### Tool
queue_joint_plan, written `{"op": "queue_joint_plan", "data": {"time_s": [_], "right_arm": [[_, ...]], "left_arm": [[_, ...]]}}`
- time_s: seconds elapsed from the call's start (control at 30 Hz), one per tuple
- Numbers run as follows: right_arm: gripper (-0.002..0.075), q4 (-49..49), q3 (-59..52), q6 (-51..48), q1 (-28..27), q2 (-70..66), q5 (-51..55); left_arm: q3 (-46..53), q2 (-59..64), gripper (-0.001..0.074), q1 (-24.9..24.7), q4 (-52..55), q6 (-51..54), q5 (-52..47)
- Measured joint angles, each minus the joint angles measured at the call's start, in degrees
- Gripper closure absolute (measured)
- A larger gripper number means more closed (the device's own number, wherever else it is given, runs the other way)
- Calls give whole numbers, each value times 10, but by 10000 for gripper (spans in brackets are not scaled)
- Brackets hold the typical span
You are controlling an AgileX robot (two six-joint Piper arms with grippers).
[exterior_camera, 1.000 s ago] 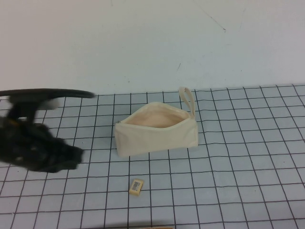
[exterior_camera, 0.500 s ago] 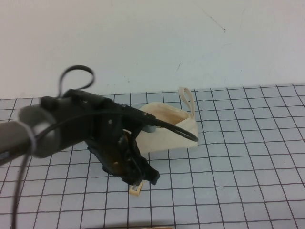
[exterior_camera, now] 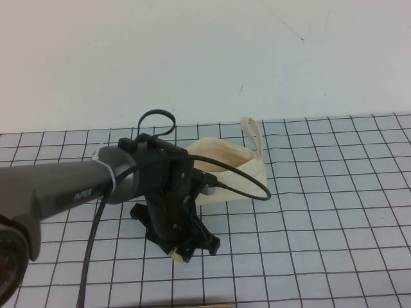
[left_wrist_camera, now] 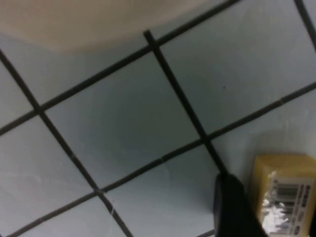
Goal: Put eraser into pencil case
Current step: Pick up the eraser from the table, then place the eraser on the pencil case
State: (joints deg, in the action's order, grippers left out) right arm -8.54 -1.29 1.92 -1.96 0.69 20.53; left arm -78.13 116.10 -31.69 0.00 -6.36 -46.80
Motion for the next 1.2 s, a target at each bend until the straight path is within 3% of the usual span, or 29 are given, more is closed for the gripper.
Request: {"op": "queue_joint_plan", "data": {"time_s": [0.13, 0.3, 0.53, 0.73, 0.93, 1.0, 1.13, 1.2], "right_arm": [[727, 0, 0, 0, 0, 0, 0], [727, 0, 0, 0, 0, 0, 0], [727, 0, 0, 0, 0, 0, 0], [727, 0, 0, 0, 0, 0, 0], [727, 0, 0, 0, 0, 0, 0], [727, 0, 0, 0, 0, 0, 0], [727, 0, 0, 0, 0, 0, 0], [727, 0, 0, 0, 0, 0, 0]], "left_arm": [[-14, 6, 542, 0, 0, 6, -24], [-60, 15, 547, 0, 0, 38, -95], [-226, 17, 547, -1, -30, 109, -207], [-342, 17, 547, -3, 7, 121, -165], [-352, 21, 547, -3, 40, 130, -94], [-352, 26, 519, -3, 42, 135, -85], [-352, 31, 285, -3, 47, 139, -80], [-358, 31, 225, -3, 60, 124, -87]]}}
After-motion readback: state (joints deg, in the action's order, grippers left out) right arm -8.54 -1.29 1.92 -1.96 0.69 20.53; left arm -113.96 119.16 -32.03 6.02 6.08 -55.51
